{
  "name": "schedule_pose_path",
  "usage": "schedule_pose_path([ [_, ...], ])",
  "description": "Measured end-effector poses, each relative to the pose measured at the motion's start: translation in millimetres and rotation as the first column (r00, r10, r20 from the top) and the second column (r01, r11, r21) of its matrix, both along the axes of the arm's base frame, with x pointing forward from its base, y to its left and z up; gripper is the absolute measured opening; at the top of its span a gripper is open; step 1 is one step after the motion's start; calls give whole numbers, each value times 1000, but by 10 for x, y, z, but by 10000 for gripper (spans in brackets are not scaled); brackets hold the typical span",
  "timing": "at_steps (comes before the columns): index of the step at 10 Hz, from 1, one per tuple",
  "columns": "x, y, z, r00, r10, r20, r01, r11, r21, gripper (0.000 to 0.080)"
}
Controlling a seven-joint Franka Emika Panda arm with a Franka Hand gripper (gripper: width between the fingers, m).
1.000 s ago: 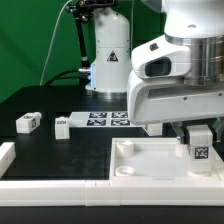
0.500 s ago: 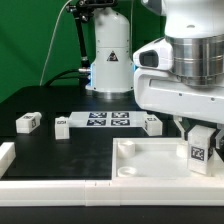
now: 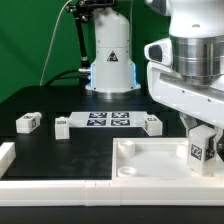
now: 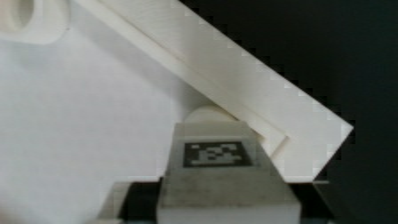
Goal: Assemble one leg
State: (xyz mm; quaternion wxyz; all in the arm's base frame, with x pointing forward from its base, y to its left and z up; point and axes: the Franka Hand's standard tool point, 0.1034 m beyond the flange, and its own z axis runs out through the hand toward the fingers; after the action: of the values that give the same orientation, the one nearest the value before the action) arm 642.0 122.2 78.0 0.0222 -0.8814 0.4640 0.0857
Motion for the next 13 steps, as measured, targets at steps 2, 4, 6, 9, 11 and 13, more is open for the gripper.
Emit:
schedule_pose_path([
  [2, -8, 1, -17, 990, 137, 15, -137, 990, 17, 549],
  [4, -20, 70, -14, 955, 295, 37, -297, 954, 33, 641],
  [6, -25, 94, -14, 836, 543, 80, -547, 835, 48, 641],
  [9, -13, 21, -20, 641, 757, 131, -767, 640, 55, 649],
  [11, -11, -8, -22, 492, 855, 160, -870, 491, 52, 649],
  [13, -12, -8, -27, 331, 925, 188, -943, 330, 42, 649],
])
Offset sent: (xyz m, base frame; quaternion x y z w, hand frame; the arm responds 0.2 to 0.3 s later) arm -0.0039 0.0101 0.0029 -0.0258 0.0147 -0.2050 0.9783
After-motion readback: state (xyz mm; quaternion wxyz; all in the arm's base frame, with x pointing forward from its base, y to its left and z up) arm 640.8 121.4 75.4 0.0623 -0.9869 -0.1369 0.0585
